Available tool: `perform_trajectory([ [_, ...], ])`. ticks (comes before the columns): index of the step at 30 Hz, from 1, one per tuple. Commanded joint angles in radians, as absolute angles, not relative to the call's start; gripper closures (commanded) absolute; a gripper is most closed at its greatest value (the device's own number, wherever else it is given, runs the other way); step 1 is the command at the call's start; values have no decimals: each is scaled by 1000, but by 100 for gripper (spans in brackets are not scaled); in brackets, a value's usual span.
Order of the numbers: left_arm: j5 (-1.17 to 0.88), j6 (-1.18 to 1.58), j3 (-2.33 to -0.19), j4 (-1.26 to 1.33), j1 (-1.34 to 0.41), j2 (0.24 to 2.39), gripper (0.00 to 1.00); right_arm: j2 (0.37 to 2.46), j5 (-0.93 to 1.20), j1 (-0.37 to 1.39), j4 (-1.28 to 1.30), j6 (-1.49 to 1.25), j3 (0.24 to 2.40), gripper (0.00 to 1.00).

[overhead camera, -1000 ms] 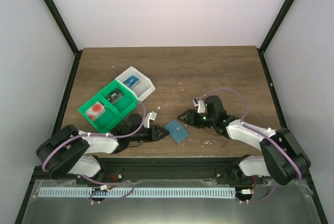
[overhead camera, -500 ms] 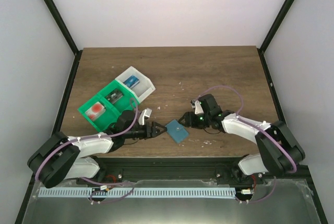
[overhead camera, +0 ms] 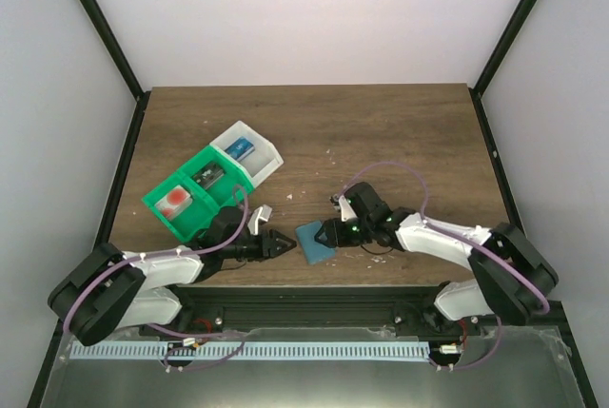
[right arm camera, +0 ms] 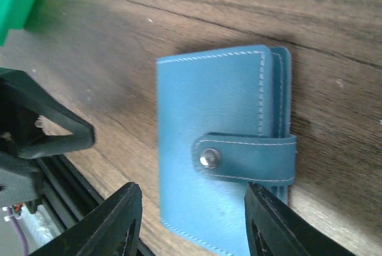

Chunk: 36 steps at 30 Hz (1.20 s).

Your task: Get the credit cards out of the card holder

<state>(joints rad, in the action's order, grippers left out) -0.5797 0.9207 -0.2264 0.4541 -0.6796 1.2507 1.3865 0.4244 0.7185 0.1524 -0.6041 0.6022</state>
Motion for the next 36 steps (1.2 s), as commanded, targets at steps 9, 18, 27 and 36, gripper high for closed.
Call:
perform_trajectory([
  [9, -660, 1094, -176, 674, -661, 1241, 46, 1356, 108, 815, 335, -600, 756, 60],
  [18, -615, 1081, -153, 601, -654, 1178, 46, 1503, 10, 925, 385, -601, 861, 67],
  [27, -607, 1084, -126, 568, -656, 1144, 46, 1593, -64, 980, 435, -613, 914, 67],
  [36, -611, 1091, -118, 582, -655, 1144, 46, 1673, -194, 1047, 534, -650, 964, 69],
])
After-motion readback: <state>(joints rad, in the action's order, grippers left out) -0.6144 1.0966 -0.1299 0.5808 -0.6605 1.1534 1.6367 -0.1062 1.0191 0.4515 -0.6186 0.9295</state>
